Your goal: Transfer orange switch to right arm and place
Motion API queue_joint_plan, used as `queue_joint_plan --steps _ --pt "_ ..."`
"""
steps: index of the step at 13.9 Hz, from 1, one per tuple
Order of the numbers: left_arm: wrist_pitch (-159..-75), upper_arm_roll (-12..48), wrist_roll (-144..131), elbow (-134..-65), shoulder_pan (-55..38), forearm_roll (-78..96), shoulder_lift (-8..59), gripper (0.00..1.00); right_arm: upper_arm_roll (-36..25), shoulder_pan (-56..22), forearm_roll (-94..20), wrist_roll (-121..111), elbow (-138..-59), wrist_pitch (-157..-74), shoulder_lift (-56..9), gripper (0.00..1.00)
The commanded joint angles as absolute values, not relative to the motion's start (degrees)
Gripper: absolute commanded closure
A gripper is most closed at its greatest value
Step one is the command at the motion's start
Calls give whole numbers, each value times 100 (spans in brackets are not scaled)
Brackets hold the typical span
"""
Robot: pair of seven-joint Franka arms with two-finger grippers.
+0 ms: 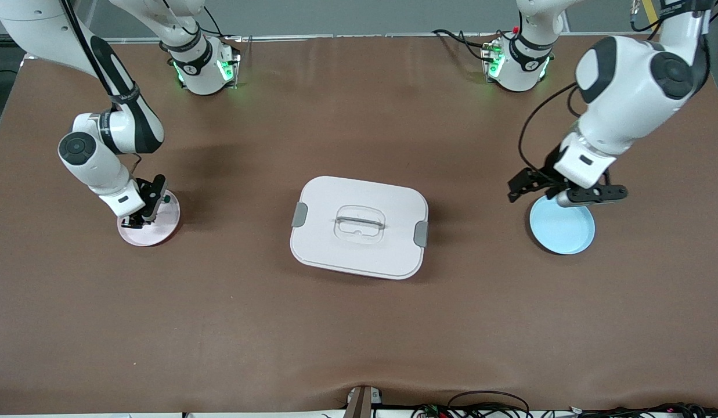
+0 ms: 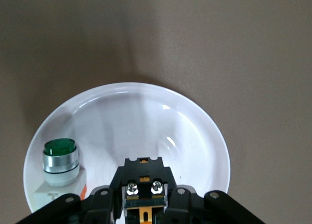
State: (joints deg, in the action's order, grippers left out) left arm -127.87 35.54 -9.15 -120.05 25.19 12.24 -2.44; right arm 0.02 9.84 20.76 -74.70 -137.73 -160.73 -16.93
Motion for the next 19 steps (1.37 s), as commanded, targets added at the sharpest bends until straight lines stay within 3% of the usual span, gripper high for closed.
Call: queue_joint_plan --steps 1,5,13,14,19 --pt "-12648 3595 -135 -12103 2917 1151 -553 0 70 1169 2417 -7480 -13711 -16216 -1793 100" --pt "-11963 3586 904 -11875 3532 1151 -870 0 62 1195 2435 -7479 -13685 -16505 -2038 100" --pt "-10732 3577 457 -10363 3831 747 -782 0 -35 1204 2435 -7418 -13641 -16638 -2171 98" --pt "-10636 3577 457 -10223 3858 747 -774 0 -35 1204 2426 -7392 -13623 -16646 -2197 1" --pt "-10231 3577 448 -9475 3990 729 -457 0 -26 1195 2417 -7374 -13483 -16559 -2197 0"
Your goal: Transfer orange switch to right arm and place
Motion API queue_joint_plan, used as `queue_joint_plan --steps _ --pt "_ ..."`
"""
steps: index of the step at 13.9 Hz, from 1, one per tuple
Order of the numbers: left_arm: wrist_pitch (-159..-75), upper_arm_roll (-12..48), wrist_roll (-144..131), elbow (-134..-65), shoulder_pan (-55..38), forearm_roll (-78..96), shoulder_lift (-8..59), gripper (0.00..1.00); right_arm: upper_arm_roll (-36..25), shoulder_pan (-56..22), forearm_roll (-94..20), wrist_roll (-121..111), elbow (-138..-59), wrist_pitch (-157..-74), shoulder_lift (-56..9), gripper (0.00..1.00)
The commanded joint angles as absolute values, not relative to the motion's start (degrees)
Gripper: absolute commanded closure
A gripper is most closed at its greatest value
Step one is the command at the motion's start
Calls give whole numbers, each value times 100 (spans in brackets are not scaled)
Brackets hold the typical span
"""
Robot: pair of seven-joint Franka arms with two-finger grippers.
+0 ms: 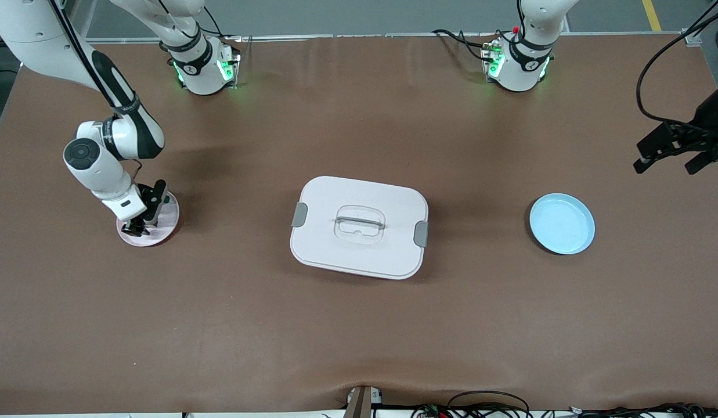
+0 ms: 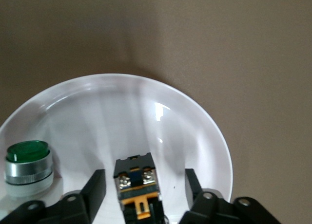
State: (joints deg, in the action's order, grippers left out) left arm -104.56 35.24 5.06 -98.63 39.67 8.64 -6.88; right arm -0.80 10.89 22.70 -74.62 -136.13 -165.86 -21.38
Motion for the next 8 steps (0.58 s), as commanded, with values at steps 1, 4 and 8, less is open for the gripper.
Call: queue_joint_plan --steps 1,4,8 --pt "-10230 3577 448 -9422 3990 729 -448 0 -26 1195 2417 -7365 -13456 -16550 -2197 0" --pt "-10230 3586 448 -9352 3981 712 -369 0 -26 1187 2408 -7374 -13447 -16524 -2153 0" --pt "-10222 3586 448 -9352 3868 606 -360 0 0 1143 2347 -7374 -13255 -15928 -2040 0"
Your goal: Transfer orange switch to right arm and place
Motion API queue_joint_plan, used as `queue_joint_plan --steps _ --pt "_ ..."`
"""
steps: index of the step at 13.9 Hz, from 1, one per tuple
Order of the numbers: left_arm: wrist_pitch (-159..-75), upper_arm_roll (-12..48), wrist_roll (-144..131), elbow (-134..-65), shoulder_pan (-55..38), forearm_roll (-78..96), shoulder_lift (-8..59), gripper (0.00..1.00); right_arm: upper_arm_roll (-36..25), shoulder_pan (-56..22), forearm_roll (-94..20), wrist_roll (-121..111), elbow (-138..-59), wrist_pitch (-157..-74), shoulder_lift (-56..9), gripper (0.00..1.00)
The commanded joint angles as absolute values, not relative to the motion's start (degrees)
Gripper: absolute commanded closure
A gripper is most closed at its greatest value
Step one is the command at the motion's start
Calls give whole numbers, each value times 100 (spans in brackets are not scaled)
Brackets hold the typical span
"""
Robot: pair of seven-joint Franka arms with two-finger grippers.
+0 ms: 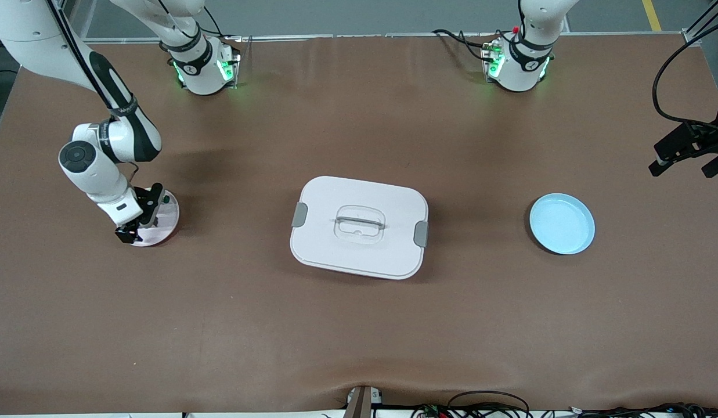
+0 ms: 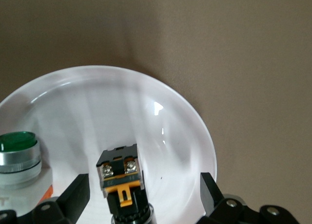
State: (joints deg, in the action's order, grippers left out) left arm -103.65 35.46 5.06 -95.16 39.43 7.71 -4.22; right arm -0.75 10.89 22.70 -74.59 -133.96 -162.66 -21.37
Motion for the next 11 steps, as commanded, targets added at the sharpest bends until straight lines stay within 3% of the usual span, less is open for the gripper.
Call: queue_joint_plan --steps 1,3,9,11 --pt "-10222 3542 440 -9360 3763 606 -334 0 17 1125 2347 -7374 -13176 -15708 -1987 0" --pt "-10222 3018 300 -9369 3142 572 -281 0 61 1081 2338 -7068 -13105 -15278 -1838 0" --pt "-10134 373 167 -9369 364 378 -193 0 185 537 2033 -6354 -12587 -13705 -1538 0" --pt "-10099 255 167 -9369 255 378 -158 0 176 387 1575 -6293 -12306 -13012 -1521 0"
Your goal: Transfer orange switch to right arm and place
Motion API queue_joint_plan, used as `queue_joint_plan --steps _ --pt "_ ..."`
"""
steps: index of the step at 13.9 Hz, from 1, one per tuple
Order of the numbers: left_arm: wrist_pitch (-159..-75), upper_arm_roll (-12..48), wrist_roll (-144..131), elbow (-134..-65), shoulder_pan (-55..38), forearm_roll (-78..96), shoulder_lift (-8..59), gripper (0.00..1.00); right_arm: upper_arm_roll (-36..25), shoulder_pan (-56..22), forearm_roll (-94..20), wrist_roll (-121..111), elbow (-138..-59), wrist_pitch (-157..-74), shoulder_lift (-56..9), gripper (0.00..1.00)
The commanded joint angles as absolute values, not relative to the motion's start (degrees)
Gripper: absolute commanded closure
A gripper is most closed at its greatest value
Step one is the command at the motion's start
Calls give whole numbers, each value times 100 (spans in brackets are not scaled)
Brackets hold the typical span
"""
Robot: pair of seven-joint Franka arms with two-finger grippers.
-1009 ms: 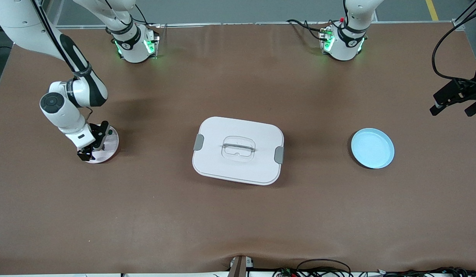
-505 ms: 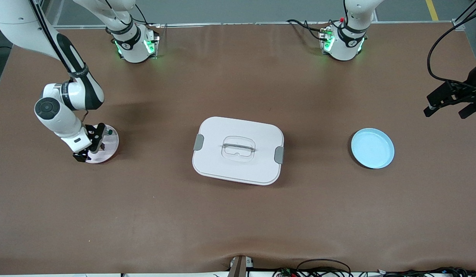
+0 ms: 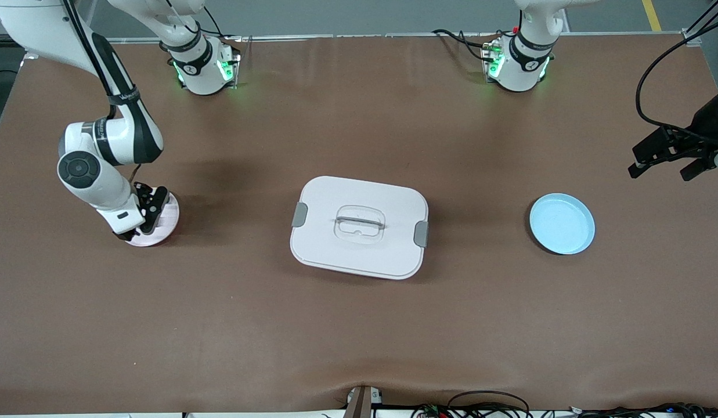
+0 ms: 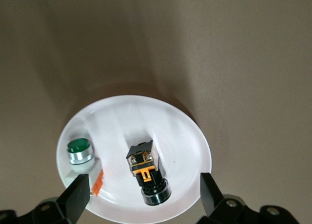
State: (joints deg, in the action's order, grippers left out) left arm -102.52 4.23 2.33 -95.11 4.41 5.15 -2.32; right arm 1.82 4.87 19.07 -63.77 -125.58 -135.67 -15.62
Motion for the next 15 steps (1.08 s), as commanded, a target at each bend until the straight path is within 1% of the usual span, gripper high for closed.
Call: queue_joint_plan --steps 1,6,8,10,13,15 --pt "-10099 255 158 -9360 220 378 -158 0 176 352 1451 -6084 -12209 -12729 -1477 0" --pt "-10099 -34 114 -9369 -210 220 -132 0 176 -26 1311 -4118 -12077 -11639 -968 0" --pt "-10099 -254 97 -9360 -439 211 -114 0 176 -166 1021 -3597 -11665 -10963 -940 0" --pt "-10099 -264 88 -9334 -457 194 -106 0 176 -176 748 -3254 -11252 -10391 -940 0" --pt "-9968 -229 88 -8992 -457 62 139 0 176 -333 668 -2464 -10681 -9635 -940 0" --pt "-9748 -211 79 -8598 -475 88 412 0 176 -404 485 -2189 -10381 -9283 -940 0"
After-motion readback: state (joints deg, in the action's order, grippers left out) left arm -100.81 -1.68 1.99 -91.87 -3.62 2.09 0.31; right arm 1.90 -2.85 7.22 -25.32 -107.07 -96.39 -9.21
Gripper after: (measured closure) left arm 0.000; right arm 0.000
